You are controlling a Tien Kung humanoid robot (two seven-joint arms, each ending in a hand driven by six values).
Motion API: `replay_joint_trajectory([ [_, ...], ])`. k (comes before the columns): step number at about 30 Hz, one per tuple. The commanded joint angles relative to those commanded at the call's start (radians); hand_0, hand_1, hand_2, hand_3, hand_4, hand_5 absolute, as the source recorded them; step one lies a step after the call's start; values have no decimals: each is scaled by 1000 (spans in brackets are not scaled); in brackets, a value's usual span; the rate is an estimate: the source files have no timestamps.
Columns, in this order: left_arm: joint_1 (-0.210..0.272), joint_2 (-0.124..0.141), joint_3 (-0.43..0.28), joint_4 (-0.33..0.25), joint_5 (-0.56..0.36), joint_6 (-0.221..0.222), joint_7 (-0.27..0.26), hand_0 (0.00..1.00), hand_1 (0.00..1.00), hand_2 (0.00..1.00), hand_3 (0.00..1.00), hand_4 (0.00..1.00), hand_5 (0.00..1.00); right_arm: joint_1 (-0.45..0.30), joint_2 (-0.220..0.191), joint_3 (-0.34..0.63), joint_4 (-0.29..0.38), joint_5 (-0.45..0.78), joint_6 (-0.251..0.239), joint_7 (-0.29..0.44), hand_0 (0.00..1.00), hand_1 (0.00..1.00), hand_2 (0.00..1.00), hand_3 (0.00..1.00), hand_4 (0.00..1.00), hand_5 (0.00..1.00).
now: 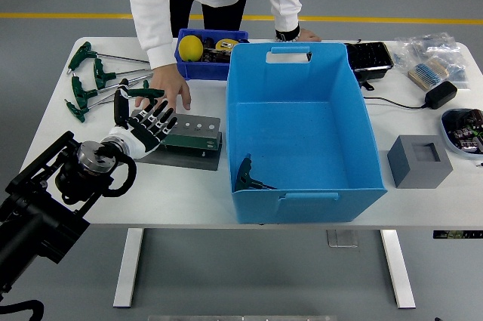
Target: Lift tool from toolbox,place it in box,lift tool from toolbox,place it in box
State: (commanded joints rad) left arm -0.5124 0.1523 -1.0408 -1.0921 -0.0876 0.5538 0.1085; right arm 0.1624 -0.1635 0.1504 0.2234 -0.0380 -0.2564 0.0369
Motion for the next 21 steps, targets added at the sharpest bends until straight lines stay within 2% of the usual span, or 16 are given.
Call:
replay_joint_trajectory([
  [5, -16, 1, 1, 17, -12, -8, -6, 329, 473, 612, 759, 948, 916, 2, -1, 0, 0, -1, 0, 0, 666, 635, 710, 573, 825, 745],
  [10, -27, 2, -2, 8, -52, -27, -29, 330, 474, 611, 736, 952, 935, 3, -2, 1, 0, -4, 1, -1, 666, 635, 710, 573, 825, 745],
  [11, -28, 3, -3, 5, -60, -32, -33, 330, 474, 611, 736, 952, 935, 3, -2, 2, 0, -5, 1, -1, 666, 635, 710, 573, 825, 745],
  [12, -30, 3, -4, -1, -74, -40, -40, 343, 485, 611, 708, 958, 998, 3, -2, 2, 1, -5, 1, -1, 666, 635, 710, 573, 825, 746],
  [21, -35, 7, -16, -66, -123, -45, -62, 350, 488, 613, 683, 958, 998, 3, -2, 3, 1, -7, 1, -2, 665, 635, 709, 573, 825, 745],
])
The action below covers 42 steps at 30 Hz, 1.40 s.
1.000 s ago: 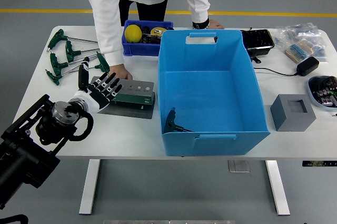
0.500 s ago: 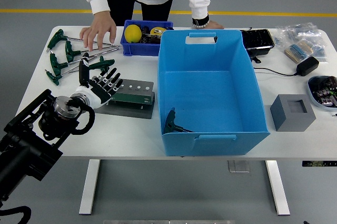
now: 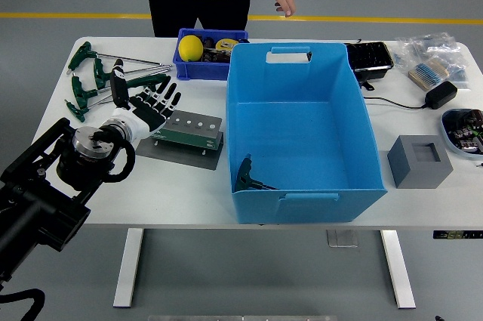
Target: Lift tool from toolbox,place it in box,lift tool from toolbox,place it in box
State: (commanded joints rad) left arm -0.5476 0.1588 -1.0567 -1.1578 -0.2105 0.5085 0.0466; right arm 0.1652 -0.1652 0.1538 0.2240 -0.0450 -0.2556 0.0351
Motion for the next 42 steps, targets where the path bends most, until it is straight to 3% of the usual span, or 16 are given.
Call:
replay_joint_trajectory([
  [15, -19, 35, -27, -214, -3, 53, -9, 368, 497, 612, 647, 950, 998, -11, 2, 4, -1, -5, 1, -1, 665, 635, 707, 572, 824, 744],
  [23, -86, 40, 18, -289, -26, 62, -1, 368, 497, 613, 645, 941, 998, -14, 1, 13, -1, -21, 1, -5, 665, 636, 707, 572, 824, 742],
  [28, -150, 37, 107, -327, -50, 46, 23, 370, 505, 613, 643, 941, 998, -14, 1, 12, 0, -18, 0, -5, 666, 635, 707, 572, 824, 739],
  [33, -229, 22, 232, -305, -75, 18, 65, 372, 504, 612, 643, 942, 998, -7, -3, 10, 0, -18, 1, -5, 666, 633, 707, 573, 824, 740],
  [37, -311, 8, 372, -247, -36, -20, 129, 372, 504, 612, 643, 942, 998, 0, -7, 14, 1, -26, 1, -7, 666, 633, 707, 573, 824, 740],
  [42, -403, -27, 549, -118, 65, -108, 244, 383, 510, 615, 650, 943, 998, 11, -13, 20, 2, -37, 0, -9, 666, 632, 707, 572, 824, 740],
])
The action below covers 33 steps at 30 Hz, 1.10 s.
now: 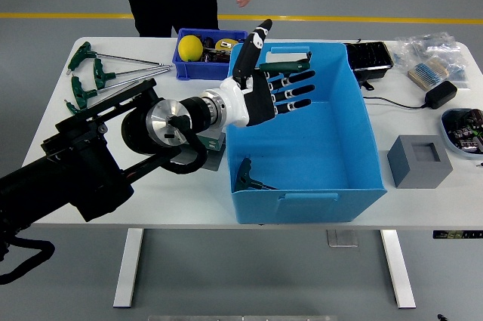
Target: Lift tool from toolbox,place it in box,lift tool from toolbox,place it in box
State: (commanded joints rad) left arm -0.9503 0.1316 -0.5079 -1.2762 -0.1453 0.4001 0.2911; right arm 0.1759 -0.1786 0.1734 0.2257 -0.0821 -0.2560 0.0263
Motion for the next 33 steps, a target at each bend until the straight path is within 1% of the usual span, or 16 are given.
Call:
replay_joint_trajectory([
  [2, -24, -15, 56, 57, 29, -17, 19, 383, 510, 615, 650, 943, 998, 4, -3, -1, 1, 1, 0, 1, 666, 632, 707, 572, 824, 740],
  [3, -35, -23, 77, 82, 51, -25, 28, 380, 513, 620, 690, 946, 998, 7, -5, -1, 1, 1, -1, 1, 666, 632, 707, 572, 824, 740],
  [4, -48, -32, 100, 113, 83, -36, 36, 380, 513, 620, 690, 946, 998, 9, -6, -1, 1, 0, -1, 2, 666, 632, 707, 572, 824, 740],
  [7, -75, -55, 140, 182, 178, -71, 56, 380, 513, 620, 690, 946, 998, 13, -9, 1, 1, -2, -2, 2, 666, 632, 707, 572, 824, 740],
  [13, -101, -118, 165, 321, 426, -136, 81, 383, 526, 627, 716, 949, 998, 19, -15, 2, 4, -5, -3, 3, 666, 630, 707, 572, 824, 741],
  [14, -103, -132, 166, 343, 472, -158, 98, 383, 526, 627, 716, 949, 998, 20, -16, 4, 4, -10, -3, 1, 666, 630, 707, 572, 824, 741],
  [15, -105, -132, 166, 361, 511, -183, 115, 383, 525, 633, 754, 958, 998, 21, -16, 6, 4, -14, -2, 0, 666, 632, 707, 573, 824, 740],
  [16, -107, -132, 167, 375, 550, -209, 132, 383, 525, 633, 754, 958, 998, 21, -16, 7, 4, -16, -2, -1, 666, 632, 707, 573, 824, 740],
  [18, -121, -132, 170, 404, 641, -291, 179, 383, 525, 633, 754, 958, 998, 22, -17, 13, 4, -26, -2, -4, 666, 632, 707, 573, 824, 740],
  [20, -139, -132, 175, 418, 725, -375, 220, 383, 525, 633, 754, 958, 998, 22, -17, 17, 4, -33, -2, -6, 666, 632, 707, 573, 824, 740],
  [21, -146, -132, 179, 420, 771, -421, 235, 363, 509, 619, 788, 983, 998, 22, -17, 18, 3, -36, -2, -6, 668, 631, 707, 573, 826, 741],
  [24, -163, -132, 195, 416, 888, -516, 249, 363, 509, 619, 788, 983, 998, 23, -18, 21, 3, -40, -2, -8, 668, 631, 707, 573, 826, 741],
  [25, -162, -132, 195, 409, 933, -520, 242, 363, 509, 619, 788, 983, 998, 23, -18, 20, 3, -39, -2, -7, 668, 631, 707, 573, 826, 741],
  [29, -147, -132, 185, 346, 1102, -454, 183, 363, 512, 622, 776, 994, 998, 20, -18, 11, 2, -16, -3, 0, 666, 631, 708, 572, 826, 740],
  [32, -137, -132, 172, 290, 1232, -387, 141, 363, 512, 622, 776, 994, 998, 18, -17, 5, 2, -6, -3, 3, 666, 631, 708, 572, 826, 740],
  [33, -130, -132, 162, 273, 1268, -366, 124, 362, 500, 599, 720, 951, 998, 17, -16, 5, 1, -6, -3, 3, 668, 629, 707, 572, 825, 739],
])
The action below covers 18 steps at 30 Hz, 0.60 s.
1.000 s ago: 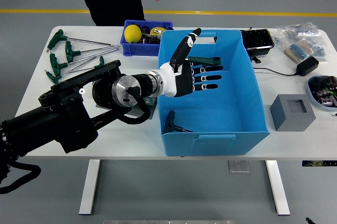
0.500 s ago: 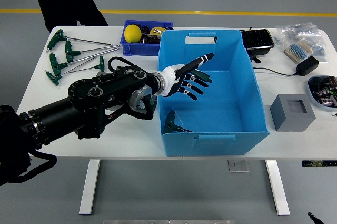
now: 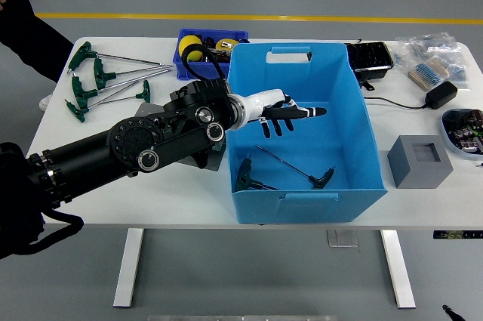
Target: Lift tool from toolbox,place it in box,lift tool from toolbox,place it in box
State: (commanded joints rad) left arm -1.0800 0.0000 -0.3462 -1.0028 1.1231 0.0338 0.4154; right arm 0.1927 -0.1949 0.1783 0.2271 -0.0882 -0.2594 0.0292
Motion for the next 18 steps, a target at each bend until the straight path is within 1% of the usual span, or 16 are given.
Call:
replay_joint_trajectory([
  [1, 10, 0, -14, -21, 39, 29, -24, 362, 500, 599, 720, 951, 998, -1, 1, -1, 0, 2, 0, 0, 668, 629, 707, 572, 825, 739],
  [4, 54, 3, -68, -85, 169, 143, -115, 362, 500, 599, 720, 951, 998, -7, 3, -7, -1, 16, 0, 4, 668, 629, 707, 572, 825, 739],
  [5, 70, 8, -88, -105, 215, 188, -144, 362, 500, 599, 720, 951, 998, -9, 4, -9, -1, 21, 0, 5, 668, 629, 707, 572, 825, 739],
  [6, 85, 15, -107, -121, 254, 222, -166, 434, 544, 629, 708, 949, 946, -10, 5, -9, -2, 23, 0, 5, 667, 629, 706, 572, 825, 738],
  [7, 97, 22, -123, -134, 292, 257, -184, 434, 544, 629, 708, 949, 946, -10, 5, -10, -2, 25, 0, 5, 667, 629, 706, 572, 825, 738],
  [10, 160, 54, -203, -185, 422, 363, -250, 434, 544, 629, 708, 949, 946, -15, 8, -14, -3, 34, 1, 6, 667, 629, 706, 572, 825, 738],
  [11, 178, 65, -225, -197, 461, 384, -270, 434, 544, 629, 708, 949, 946, -17, 9, -15, -3, 36, 1, 7, 667, 629, 706, 572, 825, 738],
  [12, 204, 79, -256, -211, 507, 401, -303, 525, 627, 754, 723, 945, 804, -19, 10, -14, -4, 37, 2, 6, 667, 628, 706, 571, 824, 735],
  [13, 223, 89, -279, -218, 546, 406, -328, 525, 627, 754, 723, 945, 804, -20, 10, -17, -4, 40, 2, 7, 667, 628, 706, 571, 824, 735],
  [14, 251, 105, -309, -232, 598, 412, -358, 525, 627, 754, 723, 945, 804, -22, 11, -18, -4, 43, 2, 7, 667, 628, 706, 571, 824, 735],
  [17, 322, 146, -373, -261, 715, 408, -419, 525, 627, 754, 723, 945, 804, -25, 14, -26, -5, 57, 2, 10, 667, 628, 706, 571, 824, 735],
  [18, 341, 157, -385, -267, 754, 407, -431, 657, 703, 807, 742, 998, 929, -26, 15, -28, -5, 61, 2, 11, 667, 629, 706, 571, 823, 735],
])
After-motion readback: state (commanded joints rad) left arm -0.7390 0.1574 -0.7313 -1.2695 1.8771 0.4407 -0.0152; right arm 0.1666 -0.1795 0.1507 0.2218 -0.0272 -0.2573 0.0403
